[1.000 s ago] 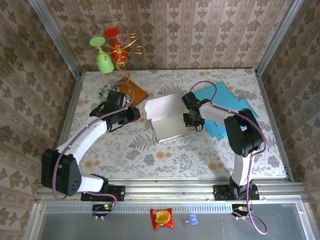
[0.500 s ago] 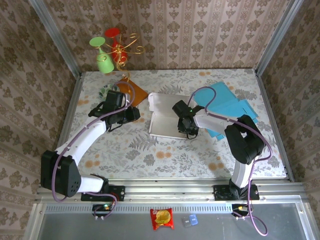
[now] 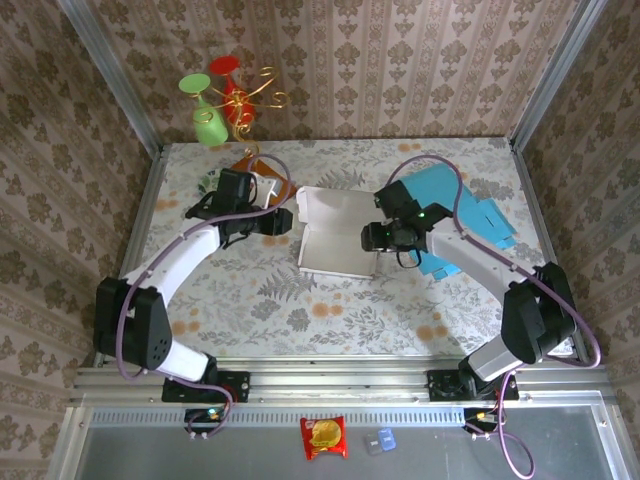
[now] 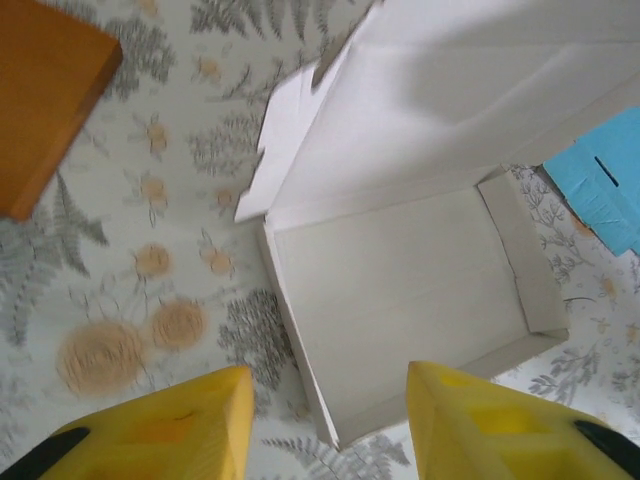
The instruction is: Fold the paper box
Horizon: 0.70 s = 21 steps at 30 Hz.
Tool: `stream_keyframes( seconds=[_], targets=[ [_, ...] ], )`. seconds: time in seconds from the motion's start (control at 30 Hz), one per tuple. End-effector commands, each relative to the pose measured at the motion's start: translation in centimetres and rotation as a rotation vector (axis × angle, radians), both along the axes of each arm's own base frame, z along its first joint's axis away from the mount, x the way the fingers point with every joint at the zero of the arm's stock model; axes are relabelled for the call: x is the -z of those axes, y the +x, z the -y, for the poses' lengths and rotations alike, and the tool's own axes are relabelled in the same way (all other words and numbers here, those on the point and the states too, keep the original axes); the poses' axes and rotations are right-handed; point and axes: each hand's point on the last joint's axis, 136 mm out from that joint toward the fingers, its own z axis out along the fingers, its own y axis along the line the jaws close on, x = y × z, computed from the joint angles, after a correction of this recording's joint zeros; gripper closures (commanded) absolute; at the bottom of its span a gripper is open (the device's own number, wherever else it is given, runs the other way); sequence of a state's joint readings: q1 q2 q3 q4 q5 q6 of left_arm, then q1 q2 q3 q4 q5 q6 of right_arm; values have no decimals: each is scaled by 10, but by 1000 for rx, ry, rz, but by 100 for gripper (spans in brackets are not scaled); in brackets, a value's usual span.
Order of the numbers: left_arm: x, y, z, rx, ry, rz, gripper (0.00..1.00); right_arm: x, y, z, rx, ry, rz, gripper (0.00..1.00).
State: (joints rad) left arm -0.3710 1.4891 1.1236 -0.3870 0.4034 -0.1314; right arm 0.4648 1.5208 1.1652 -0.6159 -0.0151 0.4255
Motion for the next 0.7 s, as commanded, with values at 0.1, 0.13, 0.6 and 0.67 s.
stream_keyframes(
  seconds=[0.1, 0.13, 0.6, 0.67],
  targets=[
    [-8, 32, 16, 187, 22, 139, 53, -32, 14, 41, -43, 59, 19, 41],
    [-7, 35, 18, 201, 16, 137, 53, -35, 17, 44, -56, 61, 23, 40],
    [12, 65, 36, 295, 16, 143, 51, -24, 60, 33, -222, 36, -8, 38],
    [16, 66, 39, 310, 18, 139, 51, -20, 64, 33, -234, 24, -14, 38]
  ],
)
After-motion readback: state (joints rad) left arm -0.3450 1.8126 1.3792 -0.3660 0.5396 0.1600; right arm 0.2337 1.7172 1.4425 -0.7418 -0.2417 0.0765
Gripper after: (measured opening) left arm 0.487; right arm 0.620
